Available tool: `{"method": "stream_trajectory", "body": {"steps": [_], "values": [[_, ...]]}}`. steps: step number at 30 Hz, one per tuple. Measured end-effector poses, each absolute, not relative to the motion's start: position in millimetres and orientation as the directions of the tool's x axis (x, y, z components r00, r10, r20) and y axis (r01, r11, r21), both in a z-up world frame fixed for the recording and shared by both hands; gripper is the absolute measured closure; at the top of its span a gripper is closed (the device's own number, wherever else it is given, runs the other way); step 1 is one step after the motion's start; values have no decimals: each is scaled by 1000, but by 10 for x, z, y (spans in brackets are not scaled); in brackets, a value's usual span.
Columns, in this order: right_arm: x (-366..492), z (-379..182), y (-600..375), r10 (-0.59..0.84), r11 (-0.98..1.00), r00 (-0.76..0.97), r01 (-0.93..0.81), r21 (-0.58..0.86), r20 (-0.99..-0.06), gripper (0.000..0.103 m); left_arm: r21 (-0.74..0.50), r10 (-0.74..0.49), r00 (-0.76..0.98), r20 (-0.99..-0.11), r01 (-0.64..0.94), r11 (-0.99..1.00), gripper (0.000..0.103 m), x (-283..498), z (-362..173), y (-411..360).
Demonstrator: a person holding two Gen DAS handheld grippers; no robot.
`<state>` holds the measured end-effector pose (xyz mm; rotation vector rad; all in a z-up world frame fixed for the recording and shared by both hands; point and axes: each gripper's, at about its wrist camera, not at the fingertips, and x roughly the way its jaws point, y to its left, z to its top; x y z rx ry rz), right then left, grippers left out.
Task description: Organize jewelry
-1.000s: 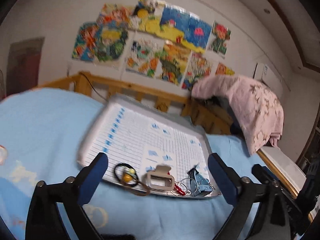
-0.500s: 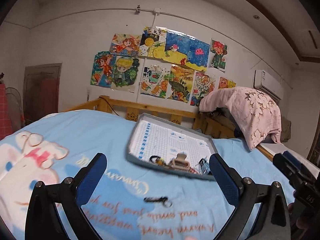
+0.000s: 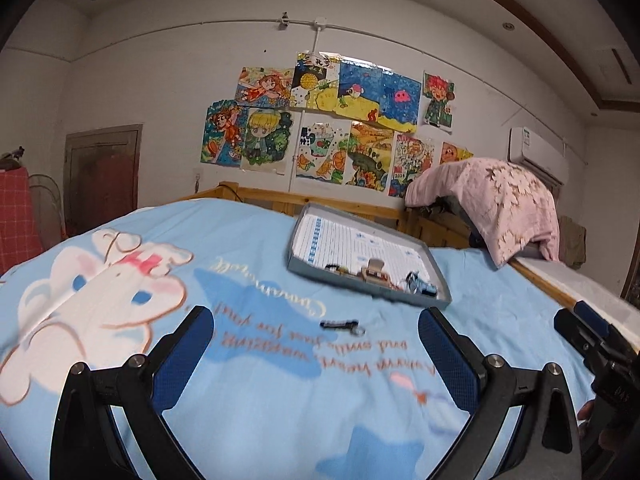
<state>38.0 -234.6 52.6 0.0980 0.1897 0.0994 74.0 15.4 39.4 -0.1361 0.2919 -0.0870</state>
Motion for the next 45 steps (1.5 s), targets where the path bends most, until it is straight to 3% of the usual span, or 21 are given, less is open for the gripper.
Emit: {"method": "stream_trajectory", "body": {"steps": [10, 22, 34, 45], "values": [[306, 283, -2399, 107, 990, 955, -77, 117, -277, 2, -150, -77, 930, -360, 24, 988, 0, 643, 133, 262], [450, 374, -2308, 103, 992, 963, -80, 100, -247, 2, -130, -43, 946, -321, 1, 992, 0, 776, 268, 332], [1137, 467, -2264, 134, 990, 955, -120, 70, -264, 2, -69, -21, 922, -387, -6, 998, 0, 1642, 296, 451], [2187, 246, -2045, 233, 972, 924, -212, 102, -303, 2, -149, -34, 910, -412, -30, 988, 0, 2510, 110, 495]]}}
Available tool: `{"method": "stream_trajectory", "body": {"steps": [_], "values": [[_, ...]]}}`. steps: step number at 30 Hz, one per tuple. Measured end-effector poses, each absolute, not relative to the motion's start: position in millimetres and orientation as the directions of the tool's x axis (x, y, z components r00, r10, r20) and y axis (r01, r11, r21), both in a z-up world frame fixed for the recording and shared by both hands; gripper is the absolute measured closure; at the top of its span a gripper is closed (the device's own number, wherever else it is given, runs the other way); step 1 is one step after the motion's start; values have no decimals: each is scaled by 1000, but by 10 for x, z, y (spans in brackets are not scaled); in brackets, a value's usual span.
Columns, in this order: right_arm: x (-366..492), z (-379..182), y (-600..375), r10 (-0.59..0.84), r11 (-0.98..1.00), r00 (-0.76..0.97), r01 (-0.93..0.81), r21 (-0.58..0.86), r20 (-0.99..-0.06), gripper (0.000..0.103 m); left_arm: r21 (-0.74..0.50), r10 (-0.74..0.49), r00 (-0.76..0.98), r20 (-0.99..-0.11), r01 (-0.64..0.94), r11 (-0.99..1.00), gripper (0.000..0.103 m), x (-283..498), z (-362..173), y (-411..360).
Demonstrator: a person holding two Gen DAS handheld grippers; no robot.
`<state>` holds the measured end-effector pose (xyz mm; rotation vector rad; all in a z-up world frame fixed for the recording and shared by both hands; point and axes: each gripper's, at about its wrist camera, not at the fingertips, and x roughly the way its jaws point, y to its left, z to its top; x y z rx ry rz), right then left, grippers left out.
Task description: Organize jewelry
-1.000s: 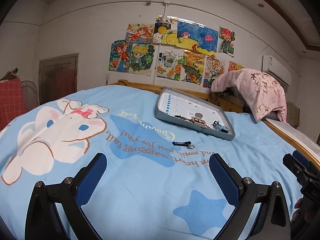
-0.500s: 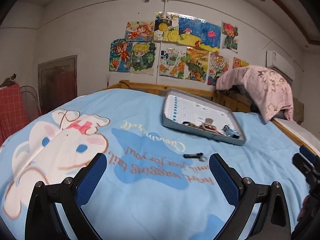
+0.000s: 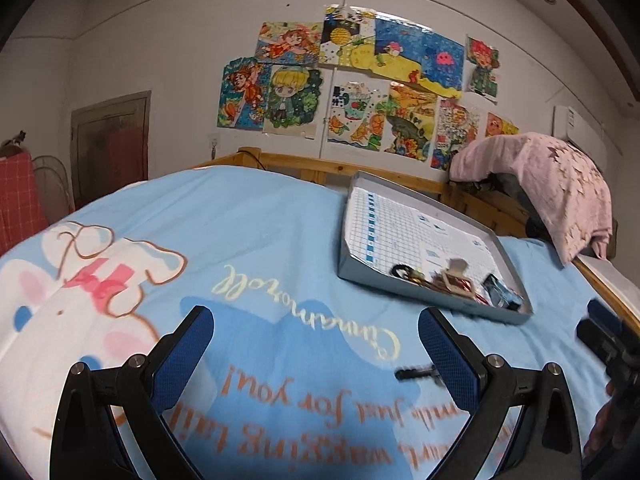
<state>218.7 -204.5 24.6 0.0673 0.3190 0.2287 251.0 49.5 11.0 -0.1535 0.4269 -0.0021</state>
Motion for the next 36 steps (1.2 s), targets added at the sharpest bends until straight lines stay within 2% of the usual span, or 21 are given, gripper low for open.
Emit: {"method": "stream_trajectory", "body": {"steps": [9, 15, 18, 21, 25, 27, 29, 31, 36], "values": [[2579, -128, -1949, 275, 960, 882, -233, 153, -384, 6, -160, -91, 873, -479, 15, 987, 0, 2801, -231, 417], [2652, -272, -1853, 264, 962, 836, -267, 63, -481, 9, -128, -109, 840, -531, 48, 991, 0, 2876, -368, 348], [2697, -324, -1896, 284, 955, 807, -283, 83, -517, 23, -117, -131, 824, -551, 79, 990, 1, 2919, -412, 291], [2738, -367, -1889, 322, 942, 780, -318, 103, -536, 30, -123, -174, 808, -563, 126, 984, 13, 2942, -452, 251], [2761, -402, -1815, 351, 928, 756, -358, 100, -553, 41, -151, -236, 788, -569, 183, 972, 22, 2958, -500, 242], [2784, -430, -1767, 358, 923, 742, -372, 97, -567, 47, -162, -266, 775, -574, 211, 964, 34, 2970, -523, 210], [2806, -459, -1723, 365, 918, 727, -385, 96, -582, 55, -165, -287, 760, -583, 235, 958, 39, 2998, -547, 176], [2818, -473, -1686, 375, 912, 715, -399, 95, -590, 57, -162, -300, 751, -588, 253, 954, 40, 3009, -564, 139], [2825, -476, -1599, 400, 894, 695, -440, 86, -597, 57, -189, -351, 721, -597, 300, 935, 53, 3048, -598, 114]]}}
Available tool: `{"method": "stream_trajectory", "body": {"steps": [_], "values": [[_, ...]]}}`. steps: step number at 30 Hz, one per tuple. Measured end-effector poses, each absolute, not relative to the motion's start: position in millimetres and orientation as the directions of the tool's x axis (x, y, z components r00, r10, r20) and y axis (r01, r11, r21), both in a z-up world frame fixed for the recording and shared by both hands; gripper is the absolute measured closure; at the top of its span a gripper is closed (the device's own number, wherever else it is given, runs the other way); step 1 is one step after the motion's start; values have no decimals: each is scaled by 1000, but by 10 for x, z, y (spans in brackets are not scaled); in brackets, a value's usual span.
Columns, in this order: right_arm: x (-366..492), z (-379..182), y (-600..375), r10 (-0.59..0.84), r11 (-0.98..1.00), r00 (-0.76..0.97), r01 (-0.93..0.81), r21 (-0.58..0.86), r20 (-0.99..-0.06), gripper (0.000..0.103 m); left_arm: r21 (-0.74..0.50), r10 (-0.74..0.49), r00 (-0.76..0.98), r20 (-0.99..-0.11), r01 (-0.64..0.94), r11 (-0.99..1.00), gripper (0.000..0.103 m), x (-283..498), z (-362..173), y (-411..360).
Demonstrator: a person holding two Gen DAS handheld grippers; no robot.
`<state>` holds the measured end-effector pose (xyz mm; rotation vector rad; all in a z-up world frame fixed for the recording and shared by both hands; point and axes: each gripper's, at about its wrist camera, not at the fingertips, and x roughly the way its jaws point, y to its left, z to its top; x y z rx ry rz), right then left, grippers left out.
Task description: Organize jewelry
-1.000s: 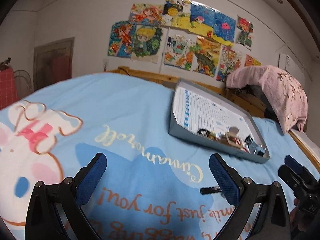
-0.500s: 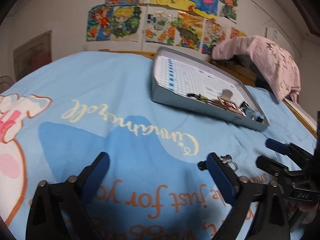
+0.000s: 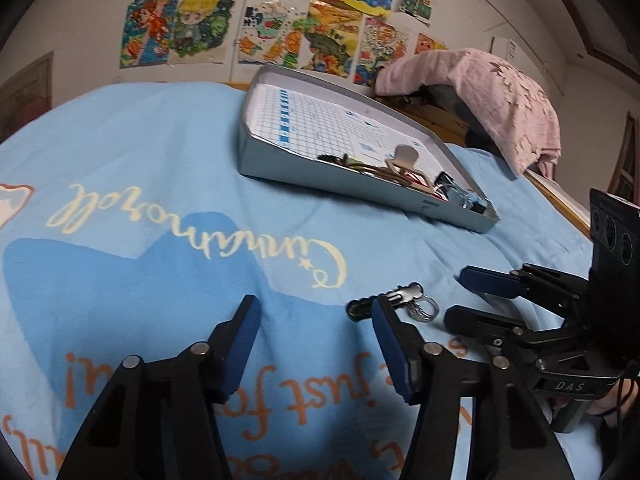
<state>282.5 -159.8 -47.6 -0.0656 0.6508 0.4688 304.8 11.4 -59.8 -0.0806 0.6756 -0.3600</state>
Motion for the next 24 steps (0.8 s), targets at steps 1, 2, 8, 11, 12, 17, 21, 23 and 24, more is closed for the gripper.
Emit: {"method": "stream_trajectory", "body": {"steps": [1, 2, 8, 11, 12, 17, 21, 23, 24], "values": [[2830, -479, -1587, 403, 891, 691, -446, 84, -600, 59, -196, -360, 715, -599, 305, 932, 54, 3056, -607, 124], [2839, -484, -1569, 408, 887, 684, -455, 84, -605, 61, -211, -377, 707, -599, 315, 925, 56, 3065, -618, 133], [2900, -506, -1461, 417, 872, 659, -484, 72, -626, 61, -233, -405, 688, -602, 334, 913, 60, 3087, -649, 130], [2941, -518, -1410, 416, 868, 653, -492, 64, -633, 63, -233, -407, 687, -601, 336, 913, 60, 3091, -644, 123], [2951, -521, -1395, 415, 868, 652, -493, 61, -635, 66, -233, -409, 687, -601, 339, 912, 60, 3095, -643, 118], [2968, -535, -1384, 402, 875, 652, -482, 58, -643, 81, -233, -436, 667, -604, 375, 897, 60, 3136, -649, 61], [2986, -531, -1468, 401, 885, 652, -458, 87, -644, 85, -237, -467, 642, -608, 415, 878, 60, 3164, -659, 1], [2993, -538, -1489, 400, 887, 652, -452, 94, -644, 85, -237, -487, 623, -611, 443, 865, 60, 3168, -666, -45], [2992, -542, -1491, 396, 889, 652, -449, 92, -646, 85, -236, -495, 614, -614, 456, 858, 60, 3166, -673, -70]]}}
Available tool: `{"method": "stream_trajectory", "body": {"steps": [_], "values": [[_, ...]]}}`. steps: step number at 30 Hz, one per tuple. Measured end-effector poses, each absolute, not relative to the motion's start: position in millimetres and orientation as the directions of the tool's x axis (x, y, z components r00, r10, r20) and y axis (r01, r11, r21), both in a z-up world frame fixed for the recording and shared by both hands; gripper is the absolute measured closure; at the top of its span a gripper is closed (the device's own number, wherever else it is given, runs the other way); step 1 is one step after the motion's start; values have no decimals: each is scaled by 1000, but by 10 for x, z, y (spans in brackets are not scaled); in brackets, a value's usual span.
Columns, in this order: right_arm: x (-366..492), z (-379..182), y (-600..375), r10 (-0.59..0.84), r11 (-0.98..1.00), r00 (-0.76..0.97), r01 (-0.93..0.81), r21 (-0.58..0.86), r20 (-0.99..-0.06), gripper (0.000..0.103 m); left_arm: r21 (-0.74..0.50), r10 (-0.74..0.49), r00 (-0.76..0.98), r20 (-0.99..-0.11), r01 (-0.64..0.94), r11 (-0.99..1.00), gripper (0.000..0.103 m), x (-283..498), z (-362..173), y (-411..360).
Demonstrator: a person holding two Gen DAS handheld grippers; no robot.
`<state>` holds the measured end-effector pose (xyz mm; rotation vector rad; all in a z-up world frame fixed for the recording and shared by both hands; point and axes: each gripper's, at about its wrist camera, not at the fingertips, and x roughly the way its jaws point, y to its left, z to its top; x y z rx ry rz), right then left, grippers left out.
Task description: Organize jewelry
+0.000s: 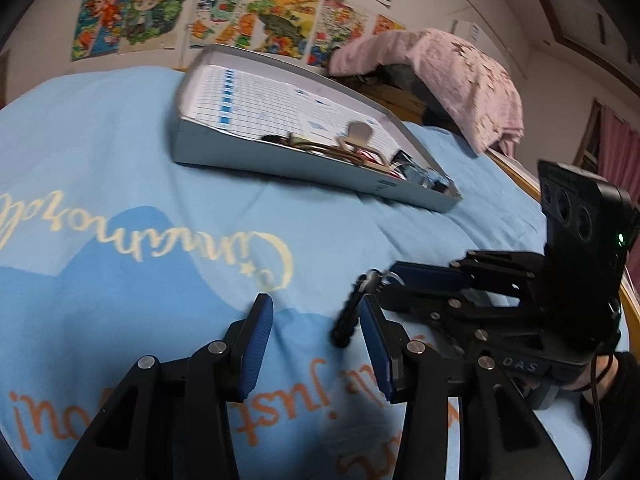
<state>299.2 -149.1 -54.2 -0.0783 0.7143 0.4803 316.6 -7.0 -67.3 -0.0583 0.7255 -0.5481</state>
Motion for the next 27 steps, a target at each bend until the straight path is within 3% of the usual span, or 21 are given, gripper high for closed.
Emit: {"method": "stream_trajectory", "body": {"steps": [7, 15, 27], "values": [[3016, -522, -1616, 372, 905, 663, -415, 94, -650, 85, -211, -508, 574, -642, 504, 837, 61, 3150, -708, -204], [3077, -538, -1734, 368, 916, 670, -380, 127, -645, 85, -154, -455, 558, -694, 502, 851, 91, 3183, -751, -313], [3085, -520, -1784, 377, 915, 679, -377, 141, -630, 85, -24, -365, 583, -725, 509, 860, 99, 3107, -706, -497]]}}
